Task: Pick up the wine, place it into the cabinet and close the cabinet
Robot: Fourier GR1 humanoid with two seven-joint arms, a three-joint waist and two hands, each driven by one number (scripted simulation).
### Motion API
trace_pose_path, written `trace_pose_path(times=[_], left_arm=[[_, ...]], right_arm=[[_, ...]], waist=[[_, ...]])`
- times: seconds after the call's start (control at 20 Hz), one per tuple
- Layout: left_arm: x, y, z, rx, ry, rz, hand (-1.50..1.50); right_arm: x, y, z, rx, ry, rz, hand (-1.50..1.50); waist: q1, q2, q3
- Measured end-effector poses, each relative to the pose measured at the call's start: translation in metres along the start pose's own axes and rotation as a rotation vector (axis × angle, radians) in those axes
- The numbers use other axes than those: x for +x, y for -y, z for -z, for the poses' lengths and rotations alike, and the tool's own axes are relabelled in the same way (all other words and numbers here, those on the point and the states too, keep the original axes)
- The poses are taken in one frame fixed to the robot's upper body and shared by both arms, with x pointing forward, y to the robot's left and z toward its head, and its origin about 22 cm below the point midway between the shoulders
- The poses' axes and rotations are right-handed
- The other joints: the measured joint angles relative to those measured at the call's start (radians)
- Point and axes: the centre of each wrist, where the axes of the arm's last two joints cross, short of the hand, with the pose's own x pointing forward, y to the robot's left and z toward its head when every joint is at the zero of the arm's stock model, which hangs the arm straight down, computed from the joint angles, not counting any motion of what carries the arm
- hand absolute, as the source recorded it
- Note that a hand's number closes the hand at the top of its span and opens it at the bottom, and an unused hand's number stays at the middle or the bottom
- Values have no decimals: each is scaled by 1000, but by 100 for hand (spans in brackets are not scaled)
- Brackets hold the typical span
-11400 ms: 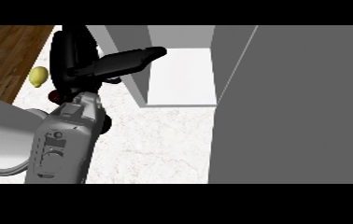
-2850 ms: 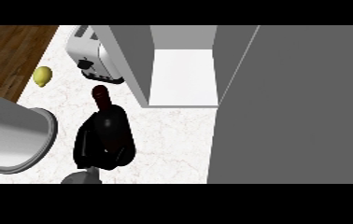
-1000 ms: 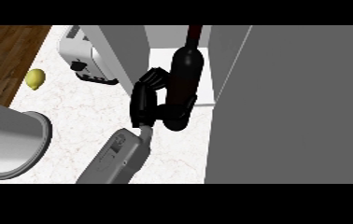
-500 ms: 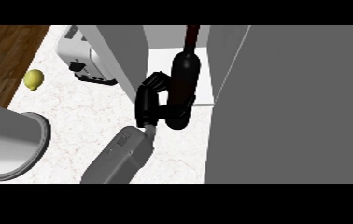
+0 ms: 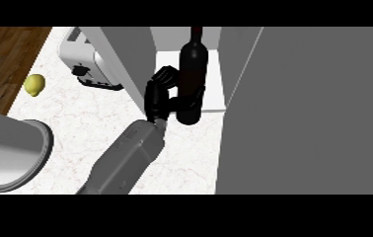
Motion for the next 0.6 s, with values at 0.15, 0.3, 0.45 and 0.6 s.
trace_pose_path(times=[0.15, 0.3, 0.45, 0.6], left_arm=[[1, 0, 10, 7, -2, -5, 150], [8, 5, 21, 23, -11, -3, 150], [14, 11, 31, 35, -15, 5, 150], [18, 11, 41, 45, -26, 17, 150]], right_arm=[[-2, -1, -2, 1, 1, 13, -150], [-4, -1, -3, 3, -1, 16, -150], [-4, -2, -4, 6, 5, 18, -150], [-5, 3, -4, -6, 8, 1, -150]], waist=[[-3, 1, 0], [-4, 1, 0], [-6, 2, 0], [0, 5, 0]])
